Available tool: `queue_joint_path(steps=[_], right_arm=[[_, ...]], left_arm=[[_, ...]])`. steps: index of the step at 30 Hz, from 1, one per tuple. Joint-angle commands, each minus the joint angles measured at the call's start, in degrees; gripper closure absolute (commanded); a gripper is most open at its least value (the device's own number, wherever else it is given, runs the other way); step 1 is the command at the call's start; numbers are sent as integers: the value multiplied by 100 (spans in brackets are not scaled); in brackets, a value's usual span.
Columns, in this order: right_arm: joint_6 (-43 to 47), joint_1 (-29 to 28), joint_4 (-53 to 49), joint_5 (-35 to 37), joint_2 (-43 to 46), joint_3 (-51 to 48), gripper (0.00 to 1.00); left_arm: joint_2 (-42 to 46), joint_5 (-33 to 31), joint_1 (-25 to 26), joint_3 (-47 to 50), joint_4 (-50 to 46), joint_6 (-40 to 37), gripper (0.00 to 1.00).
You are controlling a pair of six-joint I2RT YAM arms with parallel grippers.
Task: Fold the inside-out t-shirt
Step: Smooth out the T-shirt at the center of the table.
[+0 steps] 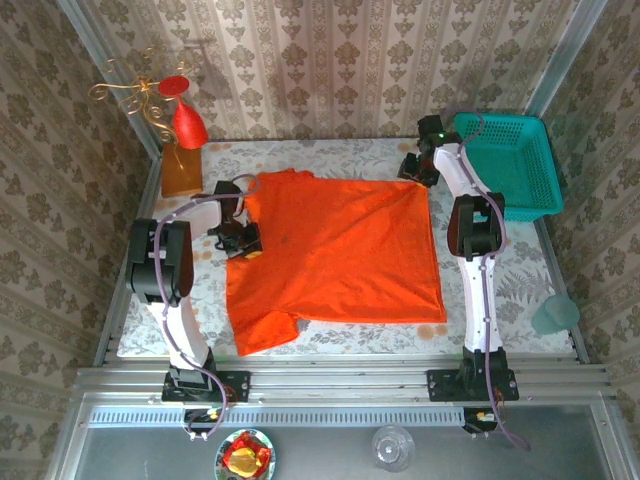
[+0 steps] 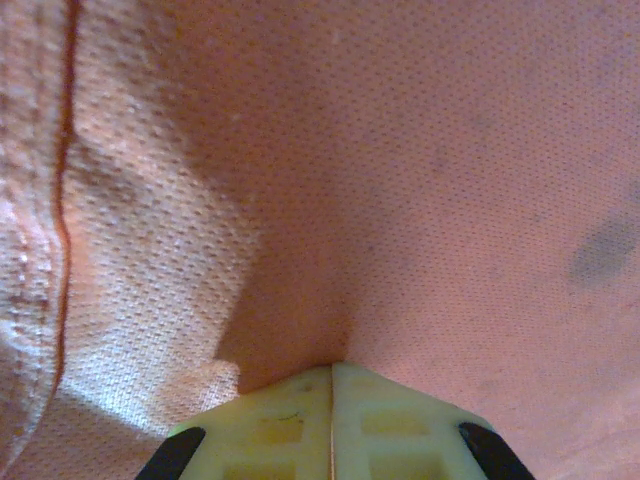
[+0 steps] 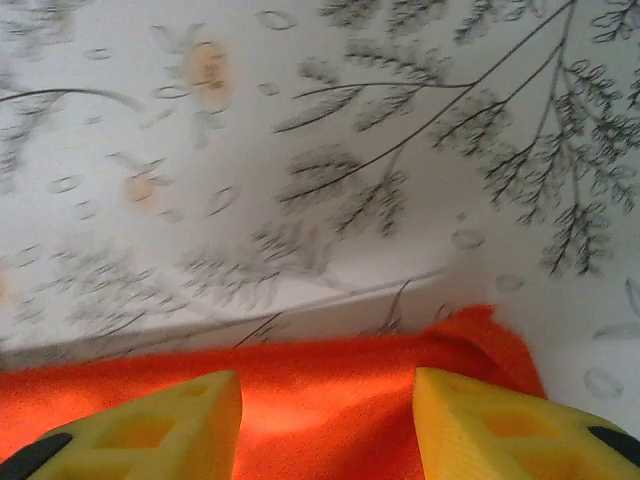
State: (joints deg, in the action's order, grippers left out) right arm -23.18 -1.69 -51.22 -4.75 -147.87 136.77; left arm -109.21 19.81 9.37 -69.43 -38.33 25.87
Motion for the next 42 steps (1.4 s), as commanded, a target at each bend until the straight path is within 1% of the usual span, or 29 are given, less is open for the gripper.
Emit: queue_joint_path(steps=[1, 4, 7, 9, 11, 14, 17, 20, 24, 28, 32, 36, 39, 42], right_arm=[[-124, 132, -263, 337, -343, 534, 49], [-51, 152, -501, 633, -508, 976, 47], [56, 151, -665, 817, -435, 1115, 46], [85, 139, -705, 725, -222, 999, 47], [97, 104, -664, 494, 127, 670, 47], [139, -16, -479, 215, 890, -254, 48], [153, -156, -174, -118, 1789, -1461, 49], [-37, -226, 138, -511, 2606, -2692, 49], [-165, -226, 532, -1171, 3464, -4309, 48], [-220, -226, 1009, -1647, 4105, -5644, 45], [-275, -226, 1333, -1963, 4322, -6496, 44], [-277, -195, 1406, -1660, 4378, -7040, 43], [-292, -118, 1280, -1150, 4459, -7348, 43], [-329, 4, 1177, -648, 4631, -7631, 42]], left_arm=[[-94, -452, -134, 367, -274, -22, 92], [-19, -467, -181, 439, -256, -30, 92], [76, -448, -205, 455, -265, -20, 92], [202, -357, -202, 441, -207, 9, 92], [354, -225, -187, 386, -143, 39, 92], [604, -107, -110, 204, -129, 40, 91], [797, -100, -34, 10, -176, -25, 91], [774, -118, -32, -292, -312, -108, 91], [492, -76, -40, -824, -391, -308, 91], [-68, -185, -39, -1514, -614, -397, 91], [-612, -250, -48, -1975, -794, -429, 92], [-988, -437, -83, -2160, -954, -424, 92], [-1089, -669, -188, -2116, -1035, -421, 93], [-998, -713, -366, -1832, -909, -325, 93]])
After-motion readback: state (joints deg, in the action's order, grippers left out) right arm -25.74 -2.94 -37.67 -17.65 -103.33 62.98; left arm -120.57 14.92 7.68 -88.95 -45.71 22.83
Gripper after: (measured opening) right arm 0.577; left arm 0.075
